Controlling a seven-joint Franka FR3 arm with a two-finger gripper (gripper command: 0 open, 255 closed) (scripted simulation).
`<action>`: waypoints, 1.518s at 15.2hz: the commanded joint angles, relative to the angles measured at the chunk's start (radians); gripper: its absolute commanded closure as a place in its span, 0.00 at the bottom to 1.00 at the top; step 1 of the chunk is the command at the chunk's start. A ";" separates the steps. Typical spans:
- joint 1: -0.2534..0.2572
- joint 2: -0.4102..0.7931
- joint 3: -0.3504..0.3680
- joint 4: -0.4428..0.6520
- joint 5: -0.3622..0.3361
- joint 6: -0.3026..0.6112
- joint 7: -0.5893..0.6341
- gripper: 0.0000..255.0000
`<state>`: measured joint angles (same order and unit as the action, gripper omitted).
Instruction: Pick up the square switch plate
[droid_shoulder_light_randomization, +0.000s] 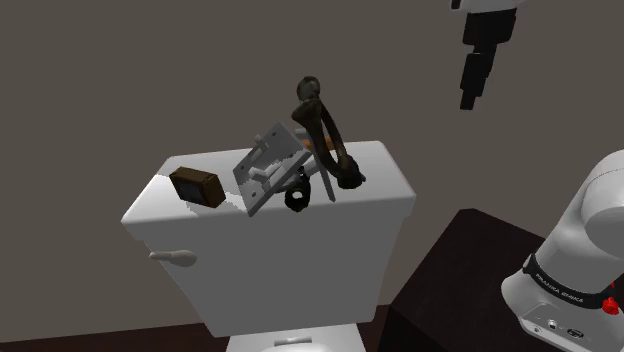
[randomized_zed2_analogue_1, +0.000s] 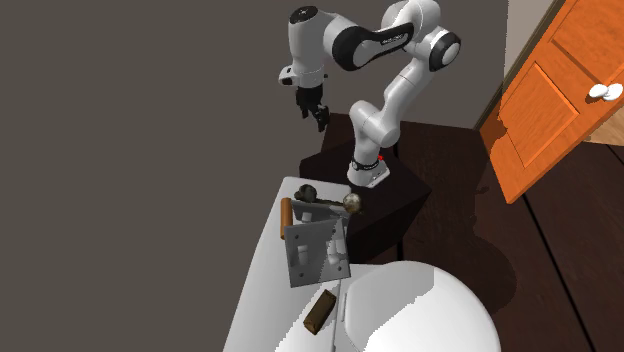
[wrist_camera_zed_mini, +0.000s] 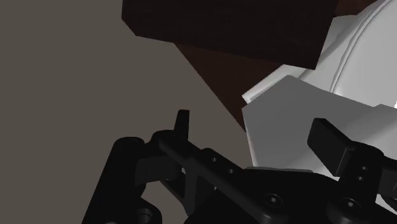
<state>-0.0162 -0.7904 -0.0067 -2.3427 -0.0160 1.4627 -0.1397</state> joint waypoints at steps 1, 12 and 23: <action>0.000 0.000 0.000 0.000 0.000 0.000 0.000 0.00; -0.034 0.129 0.324 0.204 0.158 -0.057 0.526 0.00; -0.133 0.509 0.677 0.620 0.122 -0.109 1.113 0.00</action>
<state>-0.1392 -0.3302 0.6348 -1.7736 0.1225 1.3639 0.9078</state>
